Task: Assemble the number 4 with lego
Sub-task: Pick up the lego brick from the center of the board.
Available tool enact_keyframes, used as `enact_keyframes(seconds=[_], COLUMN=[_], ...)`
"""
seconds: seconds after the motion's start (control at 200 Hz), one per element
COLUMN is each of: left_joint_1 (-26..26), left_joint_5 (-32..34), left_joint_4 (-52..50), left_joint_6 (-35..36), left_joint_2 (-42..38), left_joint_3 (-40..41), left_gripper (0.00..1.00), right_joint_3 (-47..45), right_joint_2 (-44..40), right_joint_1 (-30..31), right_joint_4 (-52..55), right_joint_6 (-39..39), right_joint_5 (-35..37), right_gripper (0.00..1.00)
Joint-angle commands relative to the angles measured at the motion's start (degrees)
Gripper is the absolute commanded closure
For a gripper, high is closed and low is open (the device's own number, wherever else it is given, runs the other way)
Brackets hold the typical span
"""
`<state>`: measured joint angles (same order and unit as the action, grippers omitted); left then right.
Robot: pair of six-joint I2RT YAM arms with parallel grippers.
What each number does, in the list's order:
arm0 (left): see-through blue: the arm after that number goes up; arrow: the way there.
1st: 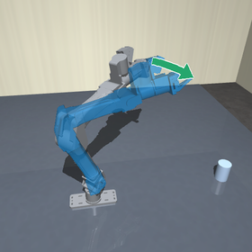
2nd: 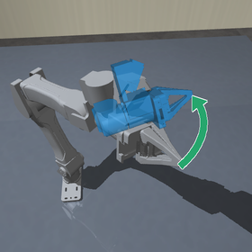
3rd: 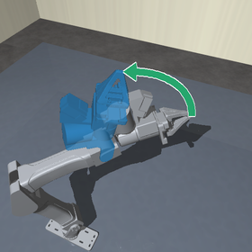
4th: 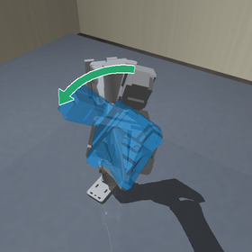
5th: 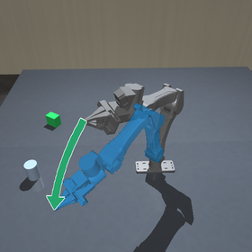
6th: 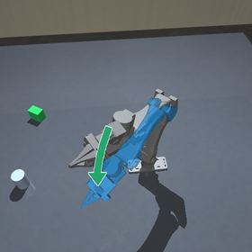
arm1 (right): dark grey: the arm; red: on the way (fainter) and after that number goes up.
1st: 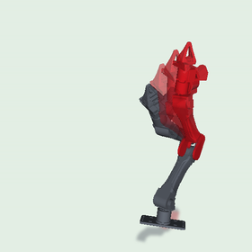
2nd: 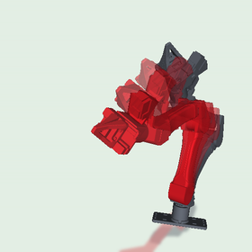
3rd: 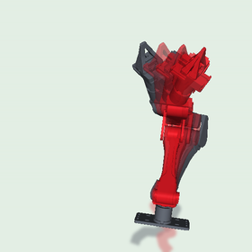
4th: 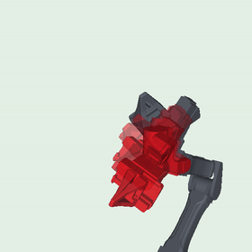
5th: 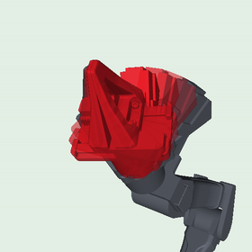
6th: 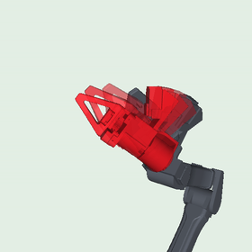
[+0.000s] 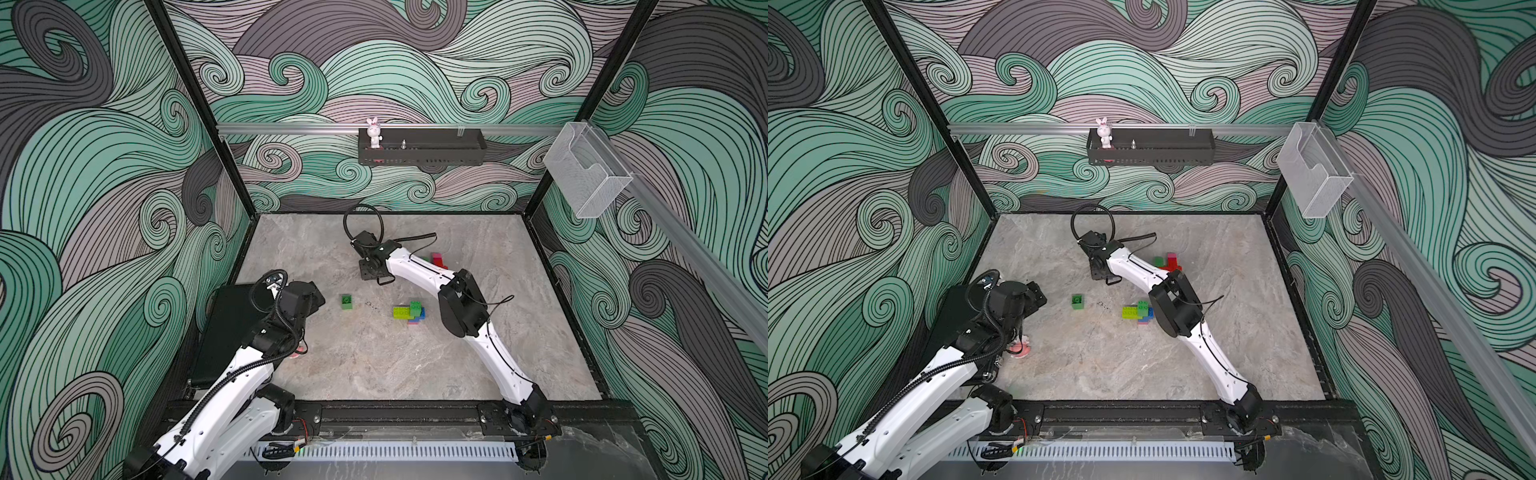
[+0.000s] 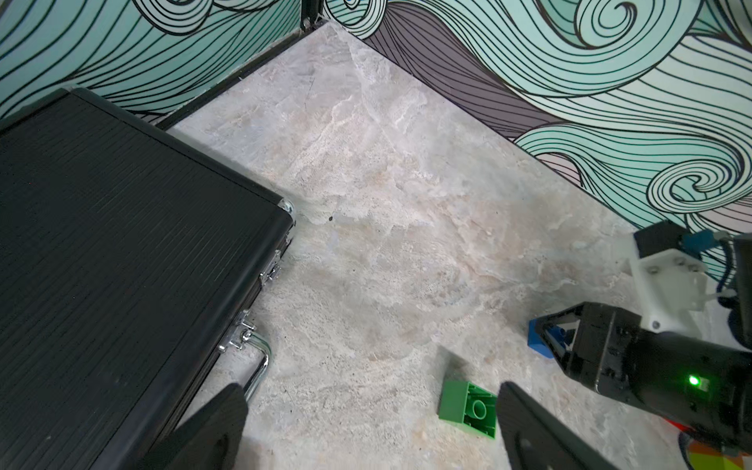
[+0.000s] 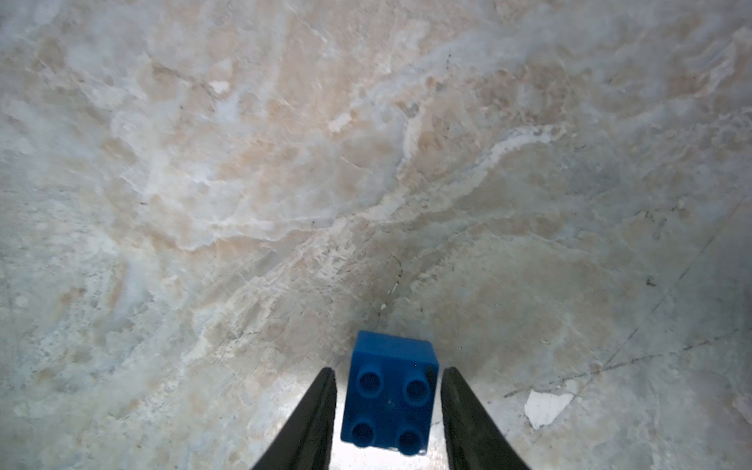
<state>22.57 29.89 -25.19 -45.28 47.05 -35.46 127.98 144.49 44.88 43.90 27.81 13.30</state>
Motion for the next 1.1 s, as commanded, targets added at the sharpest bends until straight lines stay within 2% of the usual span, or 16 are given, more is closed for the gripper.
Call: enact_keyframes(seconds=[0.0,0.305,0.611,0.781,1.096], left_joint_1=[-0.57,-0.69,-0.77,-0.94,-1.05], left_joint_5=[-1.68,-3.86,-4.01,-4.33,-5.04], left_joint_4=[-0.96,-1.81,-3.82,-5.06,-5.84], left_joint_6=[-0.47,3.26,3.0,3.33,3.7], left_joint_2=[-0.11,0.59,3.12,4.75,6.62], left_joint_3=[-1.92,-3.09,-4.9,-6.07,-7.07], left_gripper=[0.01,0.01,0.01,0.01,0.01], right_joint_3=[1.65,1.11,1.17,1.12,1.04], right_joint_2=[1.67,2.13,2.19,2.15,2.38], right_joint_1=[-0.32,-0.41,-0.67,-0.67,-0.72], right_joint_4=[1.19,1.13,0.84,0.86,0.83], right_joint_6=[0.58,0.57,-0.7,-1.24,-1.75], right_joint_5=[0.58,0.24,-0.37,-0.73,-1.28], right_gripper=[0.59,0.59,0.66,0.6,0.58])
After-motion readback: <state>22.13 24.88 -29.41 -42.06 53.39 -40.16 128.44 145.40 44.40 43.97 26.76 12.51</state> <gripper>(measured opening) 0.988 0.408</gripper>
